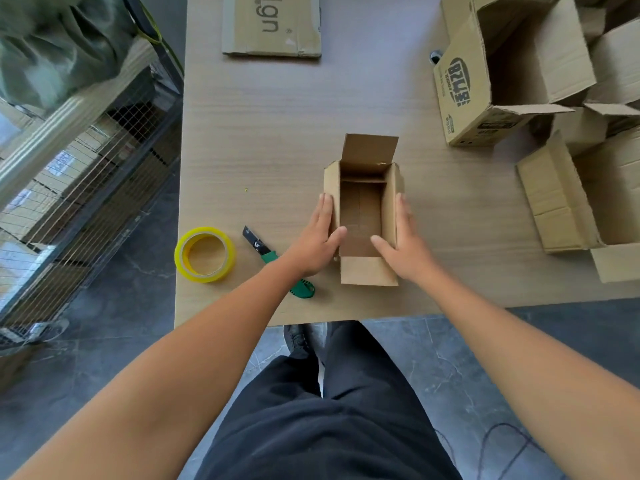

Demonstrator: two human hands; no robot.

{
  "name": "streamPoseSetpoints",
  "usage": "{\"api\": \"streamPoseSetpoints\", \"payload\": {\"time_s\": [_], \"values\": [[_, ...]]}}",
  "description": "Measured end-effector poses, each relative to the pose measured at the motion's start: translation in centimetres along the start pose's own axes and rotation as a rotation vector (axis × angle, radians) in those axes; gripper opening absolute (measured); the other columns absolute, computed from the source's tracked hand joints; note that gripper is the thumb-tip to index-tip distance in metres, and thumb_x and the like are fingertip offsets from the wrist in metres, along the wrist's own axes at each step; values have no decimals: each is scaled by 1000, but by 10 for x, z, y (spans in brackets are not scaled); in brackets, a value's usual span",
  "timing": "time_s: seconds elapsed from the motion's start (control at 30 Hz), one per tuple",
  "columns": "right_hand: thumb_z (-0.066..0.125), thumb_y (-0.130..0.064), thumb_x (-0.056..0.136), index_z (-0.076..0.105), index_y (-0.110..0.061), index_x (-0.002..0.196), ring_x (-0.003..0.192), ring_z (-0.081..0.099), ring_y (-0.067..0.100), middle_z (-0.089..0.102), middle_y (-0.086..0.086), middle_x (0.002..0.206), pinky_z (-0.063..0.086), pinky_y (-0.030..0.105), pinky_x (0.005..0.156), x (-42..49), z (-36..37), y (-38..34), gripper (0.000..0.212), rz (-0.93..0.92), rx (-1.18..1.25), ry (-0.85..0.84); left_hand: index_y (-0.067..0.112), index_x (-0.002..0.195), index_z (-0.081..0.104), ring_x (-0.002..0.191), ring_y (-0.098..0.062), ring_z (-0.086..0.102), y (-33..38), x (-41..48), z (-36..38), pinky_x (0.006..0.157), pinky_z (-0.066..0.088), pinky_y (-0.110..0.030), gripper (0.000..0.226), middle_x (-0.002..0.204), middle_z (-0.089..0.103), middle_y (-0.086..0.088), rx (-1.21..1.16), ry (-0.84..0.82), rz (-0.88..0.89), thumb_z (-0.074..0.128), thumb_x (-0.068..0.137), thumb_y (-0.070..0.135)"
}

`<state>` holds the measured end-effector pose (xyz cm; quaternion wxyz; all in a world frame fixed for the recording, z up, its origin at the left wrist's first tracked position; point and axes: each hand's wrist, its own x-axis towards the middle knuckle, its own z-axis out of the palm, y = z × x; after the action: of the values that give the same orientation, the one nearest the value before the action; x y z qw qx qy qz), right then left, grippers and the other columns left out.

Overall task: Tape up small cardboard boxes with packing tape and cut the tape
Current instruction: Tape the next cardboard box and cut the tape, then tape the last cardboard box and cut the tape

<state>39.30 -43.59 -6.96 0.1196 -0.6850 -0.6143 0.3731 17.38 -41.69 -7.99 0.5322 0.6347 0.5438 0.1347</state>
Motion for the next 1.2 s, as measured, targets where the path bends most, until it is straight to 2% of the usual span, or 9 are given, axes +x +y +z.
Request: {"api": "streamPoseSetpoints", "payload": {"time_s": [0.1,0.2,0.3,0.4,0.53,0.67,0.9,1.07,1.2], "values": [[54,-15,101,-11,-24,159,146,-3,-3,-8,-5,168,3,28,124,0,14,-1,88,-8,176,11,23,161,-5,155,-15,-1,5,0,13,127,7,-43,68,169,-2,2,-101,25,-75,34,108,41],[50,-18,103,1,-26,162,149,0,0,-1,-4,169,5,29,124,-8,4,-5,77,28,167,78,29,161,4,152,-20,19,19,-9,8,120,23,-40,73,167,15,0,-323,98,-140,49,104,36],[53,-28,102,19,-19,161,155,5,14,11,0,169,7,36,126,-28,-23,-4,68,26,65,180,23,159,19,118,-12,54,38,-17,4,100,45,-33,79,138,48,5,-619,328,-296,66,96,28],[53,-32,101,26,-15,159,156,3,16,15,3,168,1,34,126,-60,-61,8,66,-59,-108,163,8,135,57,95,-19,69,52,-17,22,91,58,-40,47,113,70,-4,-603,305,-389,70,94,25],[52,-36,101,32,-15,157,156,5,16,22,4,166,0,33,125,-95,-124,42,63,-126,-287,274,10,136,56,105,-26,69,84,5,60,93,57,-48,45,120,69,-7,-542,294,-383,65,95,27],[48,-36,102,29,-13,158,156,5,22,20,9,167,0,38,126,-92,-175,72,63,-38,-395,298,15,122,61,87,-22,72,129,56,107,64,57,-31,27,100,72,-4,-519,257,-343,63,97,25],[46,-40,102,30,-16,157,156,2,24,20,8,167,4,43,127,-89,-209,93,62,-12,-445,343,11,127,58,91,-24,69,183,112,170,83,60,-43,31,105,69,-7,-535,198,-298,60,99,26],[39,-43,104,30,-17,157,156,4,25,22,7,166,6,43,126,-80,-225,53,59,-85,-471,309,16,113,50,105,-25,54,205,87,121,93,55,-46,39,104,52,0,-598,280,-354,48,101,53],[37,-44,105,33,-15,156,155,8,25,25,8,165,6,43,125,-36,-221,-17,59,-194,-469,243,6,96,62,92,-30,60,187,74,19,82,48,-41,43,93,65,-13,-219,461,-198,49,103,46]]}}
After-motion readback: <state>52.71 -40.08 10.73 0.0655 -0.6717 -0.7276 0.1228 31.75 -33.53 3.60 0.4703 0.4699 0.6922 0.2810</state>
